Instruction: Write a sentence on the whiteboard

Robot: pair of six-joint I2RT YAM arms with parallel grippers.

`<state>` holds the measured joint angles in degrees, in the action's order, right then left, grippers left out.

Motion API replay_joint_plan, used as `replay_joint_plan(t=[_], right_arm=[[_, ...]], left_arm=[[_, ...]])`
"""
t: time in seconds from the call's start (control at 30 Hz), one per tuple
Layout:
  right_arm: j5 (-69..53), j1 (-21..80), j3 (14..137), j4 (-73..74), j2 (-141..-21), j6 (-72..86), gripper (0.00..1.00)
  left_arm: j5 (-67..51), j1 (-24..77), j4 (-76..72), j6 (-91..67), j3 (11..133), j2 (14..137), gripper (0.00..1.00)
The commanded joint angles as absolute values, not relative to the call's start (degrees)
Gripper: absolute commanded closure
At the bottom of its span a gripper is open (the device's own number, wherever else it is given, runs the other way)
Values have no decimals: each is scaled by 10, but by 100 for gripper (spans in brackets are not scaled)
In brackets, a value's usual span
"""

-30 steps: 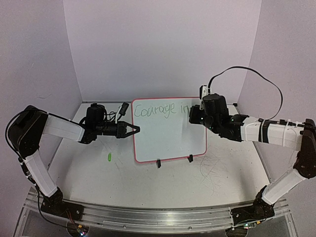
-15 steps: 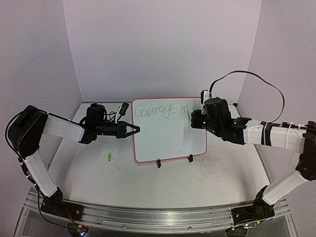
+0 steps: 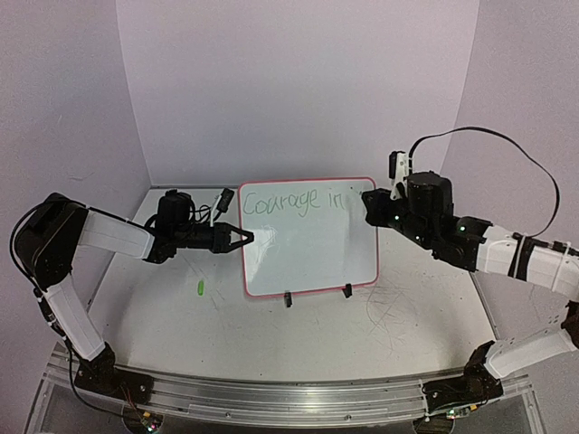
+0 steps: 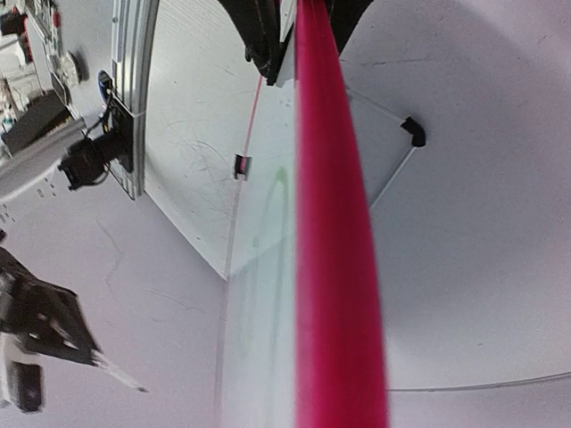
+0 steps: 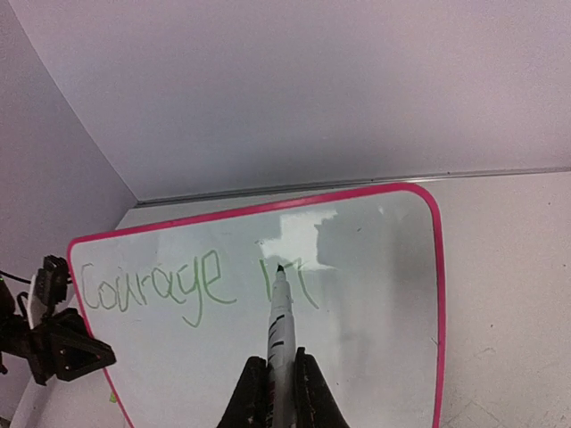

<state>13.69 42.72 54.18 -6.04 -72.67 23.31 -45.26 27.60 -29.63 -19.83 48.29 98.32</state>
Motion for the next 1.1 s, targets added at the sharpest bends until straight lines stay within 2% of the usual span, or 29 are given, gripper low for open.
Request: replay_joint_plan(t=[0.0, 0.27, 0.5, 0.57, 0.73, 0.9, 1.07], right_arm=[[98, 425, 522, -86, -709, 220, 100], [100, 462, 543, -60, -736, 208, 100], [125, 506, 587, -43, -768, 191, 100], [125, 515, 594, -42, -778, 191, 100], [123, 531, 612, -42, -803, 192, 100], [117, 542, 633, -42, -823, 190, 100], [111, 549, 650, -45, -843, 186, 100]], left_arm=[[-353, 264, -258, -187, 472, 978, 83], [-347, 263, -258, -185, 454, 956, 73], [-366, 246, -285, -215, 433, 937, 60], [-383, 238, -311, -238, 423, 940, 54], [-444, 210, -456, -339, 383, 966, 48], [-463, 208, -474, -341, 399, 985, 48], [-480, 206, -481, -336, 408, 997, 54]])
